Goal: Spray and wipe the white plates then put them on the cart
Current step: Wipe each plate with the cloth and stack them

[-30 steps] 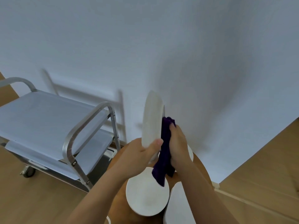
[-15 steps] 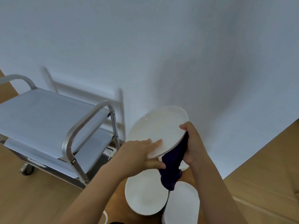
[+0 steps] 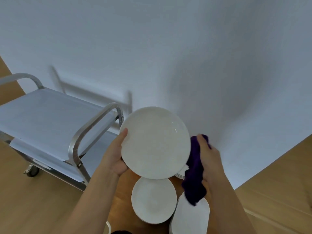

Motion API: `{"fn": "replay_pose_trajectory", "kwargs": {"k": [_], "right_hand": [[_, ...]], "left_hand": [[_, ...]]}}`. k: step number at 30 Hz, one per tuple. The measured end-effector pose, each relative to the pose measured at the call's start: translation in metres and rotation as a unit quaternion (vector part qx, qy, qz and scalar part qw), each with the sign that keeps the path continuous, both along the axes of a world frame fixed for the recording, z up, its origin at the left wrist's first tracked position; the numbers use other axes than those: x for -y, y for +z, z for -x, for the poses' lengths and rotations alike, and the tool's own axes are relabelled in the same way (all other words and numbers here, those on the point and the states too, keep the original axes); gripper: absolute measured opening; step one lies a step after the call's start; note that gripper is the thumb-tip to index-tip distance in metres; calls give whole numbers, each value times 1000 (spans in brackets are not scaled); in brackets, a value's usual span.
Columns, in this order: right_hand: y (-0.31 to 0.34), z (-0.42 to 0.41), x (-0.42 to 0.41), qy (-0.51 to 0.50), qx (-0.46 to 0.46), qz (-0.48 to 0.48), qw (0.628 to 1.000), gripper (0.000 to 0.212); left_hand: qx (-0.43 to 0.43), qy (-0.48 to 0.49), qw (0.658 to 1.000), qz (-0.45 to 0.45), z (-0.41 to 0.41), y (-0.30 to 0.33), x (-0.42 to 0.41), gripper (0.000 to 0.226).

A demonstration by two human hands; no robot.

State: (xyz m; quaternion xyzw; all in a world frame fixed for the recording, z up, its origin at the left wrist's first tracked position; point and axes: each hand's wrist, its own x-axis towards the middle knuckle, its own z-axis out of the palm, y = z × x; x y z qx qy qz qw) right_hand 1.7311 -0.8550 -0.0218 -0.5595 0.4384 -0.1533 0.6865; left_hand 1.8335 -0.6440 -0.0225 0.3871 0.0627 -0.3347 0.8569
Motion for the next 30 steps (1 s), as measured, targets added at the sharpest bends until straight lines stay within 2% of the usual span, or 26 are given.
{"fn": "replay_pose_trajectory", "kwargs": {"k": [3, 5, 7, 10, 14, 16, 18, 21, 23, 26, 28, 30], "right_hand": [[5, -4, 6, -59, 25, 103, 993, 42], [10, -10, -5, -23, 80, 167, 982, 35], [9, -19, -21, 36, 83, 269, 959, 34], [-2, -33, -39, 58, 28, 371, 926, 43], [-6, -46, -59, 61, 22, 412, 909, 48], [-4, -49, -72, 103, 51, 445, 888, 47], [-6, -46, -87, 152, 90, 498, 849, 43], [-22, -26, -104, 234, 128, 546, 794, 39], [-38, -9, -107, 273, 127, 555, 776, 37], [-57, 7, -97, 288, 104, 585, 751, 34], [-65, 11, -87, 292, 80, 596, 743, 34], [-73, 12, -74, 284, 43, 594, 751, 35]], "left_hand": [[30, 21, 999, 18, 5, -3, 2, 40], [35, 22, 999, 34, 12, -5, 8, 38], [41, 4, 998, 44, 23, -3, 16, 42], [110, -12, 993, -38, 34, -2, 29, 58], [168, -17, 981, -100, 39, -5, 38, 61], [158, -12, 984, -87, 39, -6, 38, 55], [126, 5, 990, -65, 37, -6, 37, 48], [28, 43, 998, -32, 29, -9, 30, 44], [-19, 47, 999, -11, 23, -13, 22, 51], [-34, 10, 999, 31, 22, -23, 14, 55], [-35, -9, 998, 43, 27, -33, 11, 51], [-32, -11, 999, 33, 32, -46, 11, 50]]}}
